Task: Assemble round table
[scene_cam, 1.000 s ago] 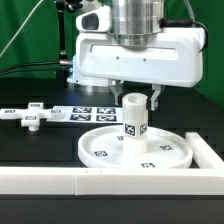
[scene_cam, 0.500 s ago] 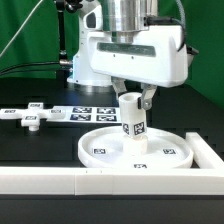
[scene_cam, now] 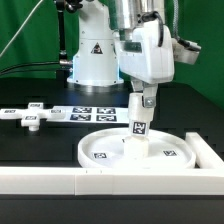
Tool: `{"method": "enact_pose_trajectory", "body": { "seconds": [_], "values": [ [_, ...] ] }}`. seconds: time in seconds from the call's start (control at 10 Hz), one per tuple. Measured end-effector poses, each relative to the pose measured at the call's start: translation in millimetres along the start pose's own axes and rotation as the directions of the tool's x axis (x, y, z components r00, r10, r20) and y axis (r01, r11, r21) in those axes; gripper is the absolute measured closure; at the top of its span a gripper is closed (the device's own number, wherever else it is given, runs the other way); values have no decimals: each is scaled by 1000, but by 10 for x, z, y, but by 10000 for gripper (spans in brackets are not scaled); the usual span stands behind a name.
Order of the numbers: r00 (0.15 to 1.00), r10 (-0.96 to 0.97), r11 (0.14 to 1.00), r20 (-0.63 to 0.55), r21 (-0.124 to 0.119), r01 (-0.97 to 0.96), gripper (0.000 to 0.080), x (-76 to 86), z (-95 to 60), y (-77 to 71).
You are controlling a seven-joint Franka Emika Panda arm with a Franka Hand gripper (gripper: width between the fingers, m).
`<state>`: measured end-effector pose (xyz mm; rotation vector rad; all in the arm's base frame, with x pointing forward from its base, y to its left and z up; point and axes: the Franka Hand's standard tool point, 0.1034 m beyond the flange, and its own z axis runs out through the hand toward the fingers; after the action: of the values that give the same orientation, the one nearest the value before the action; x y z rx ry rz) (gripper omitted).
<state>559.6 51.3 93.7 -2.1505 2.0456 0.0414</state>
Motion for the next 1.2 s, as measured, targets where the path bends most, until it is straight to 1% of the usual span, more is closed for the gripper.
{"method": "enact_pose_trajectory", "body": {
  "seconds": [0.2,0.3,0.4,0.5,0.6,0.9,1.0,1.1,1.2],
  "values": [
    [997,71,997,12,4,-71,390,-15,3,-14],
    [999,46,999,14,4,-46,390,-25,7,-12],
    [1000,-17,1000,18,-6,17,213,-21,8,-4],
    [998,-62,998,28,-22,63,169,-21,-9,-20],
    [997,-66,998,29,-20,67,156,-46,-14,-30],
    [960,-279,960,33,-15,279,151,-51,-6,-25],
    [920,-389,920,41,-27,390,151,-52,-7,-15],
    [857,-511,857,61,-40,514,151,-61,-24,-47],
    [778,-625,778,65,-40,627,151,-61,-27,-91]
  ]
}}
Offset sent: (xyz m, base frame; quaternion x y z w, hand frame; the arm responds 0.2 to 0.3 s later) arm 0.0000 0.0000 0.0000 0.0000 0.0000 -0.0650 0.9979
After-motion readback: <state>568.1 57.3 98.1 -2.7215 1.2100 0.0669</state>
